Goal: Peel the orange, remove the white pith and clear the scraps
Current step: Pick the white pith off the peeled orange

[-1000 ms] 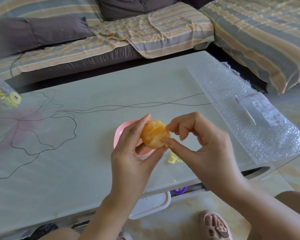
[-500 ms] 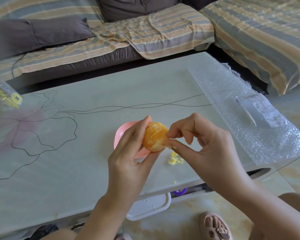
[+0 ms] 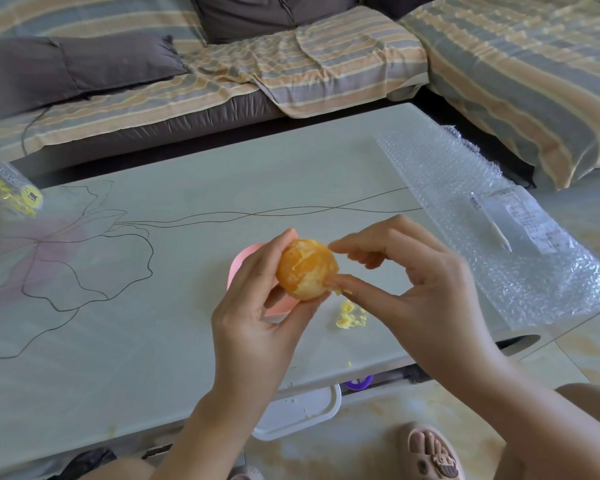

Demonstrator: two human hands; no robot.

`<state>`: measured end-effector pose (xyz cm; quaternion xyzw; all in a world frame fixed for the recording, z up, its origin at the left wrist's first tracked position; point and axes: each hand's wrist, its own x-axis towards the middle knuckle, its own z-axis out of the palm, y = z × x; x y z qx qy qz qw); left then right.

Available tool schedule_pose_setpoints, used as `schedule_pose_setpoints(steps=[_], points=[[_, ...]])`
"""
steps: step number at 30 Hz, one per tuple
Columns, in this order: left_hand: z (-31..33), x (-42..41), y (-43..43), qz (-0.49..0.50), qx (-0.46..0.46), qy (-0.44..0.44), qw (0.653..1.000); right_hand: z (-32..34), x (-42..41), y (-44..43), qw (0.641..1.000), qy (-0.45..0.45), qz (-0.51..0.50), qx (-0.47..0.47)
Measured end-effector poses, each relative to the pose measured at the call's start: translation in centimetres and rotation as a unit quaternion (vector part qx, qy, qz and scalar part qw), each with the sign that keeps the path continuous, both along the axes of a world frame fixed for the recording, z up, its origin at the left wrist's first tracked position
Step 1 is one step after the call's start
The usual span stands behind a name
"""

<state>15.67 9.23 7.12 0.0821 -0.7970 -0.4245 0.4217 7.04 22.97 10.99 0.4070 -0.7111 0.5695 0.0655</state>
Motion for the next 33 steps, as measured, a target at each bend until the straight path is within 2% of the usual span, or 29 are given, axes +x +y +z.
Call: schedule_pose_setpoints(steps=[7, 14, 18, 21, 23, 27, 31, 33], points=[[0.2, 0.4, -0.2, -0.030, 0.038, -0.026, 0.998, 0.1, -0.5, 0.1, 1.000, 0.027, 0.008, 0.014], [0.5, 0.4, 0.2, -0.067, 0.083, -0.039, 0.993, 0.5, -1.0, 0.4, 0.996, 0.038, 0.065, 0.055], [0.8, 0.3, 0.5, -0.077, 0.102, -0.039, 0.991, 0.5, -0.9, 0.3, 0.995, 0.052, 0.052, 0.066], [0.9, 0.3, 0.6, -0.063, 0.100, -0.039, 0.992, 0.5, -0.7, 0.3, 0.997, 0.017, 0.055, 0.052], [0.8, 0.3, 0.4, -0.036, 0.048, -0.034, 0.998, 0.6, -0.7, 0.3, 0.997, -0.029, 0.054, 0.042], [0.4, 0.3, 0.1, 0.037, -0.112, -0.008, 0.993, 0.7, 0.0, 0.1, 0.991, -0.126, 0.038, 0.035], [0.4, 0.2, -0.2, 0.067, -0.235, 0.027, 0.969, 0.9, 0.4, -0.1, 0.951, -0.304, 0.056, 0.007], [0.5, 0.3, -0.4, 0.059, -0.264, 0.029, 0.962, 1.0, 0.2, 0.0, 0.932, -0.355, 0.072, 0.013]])
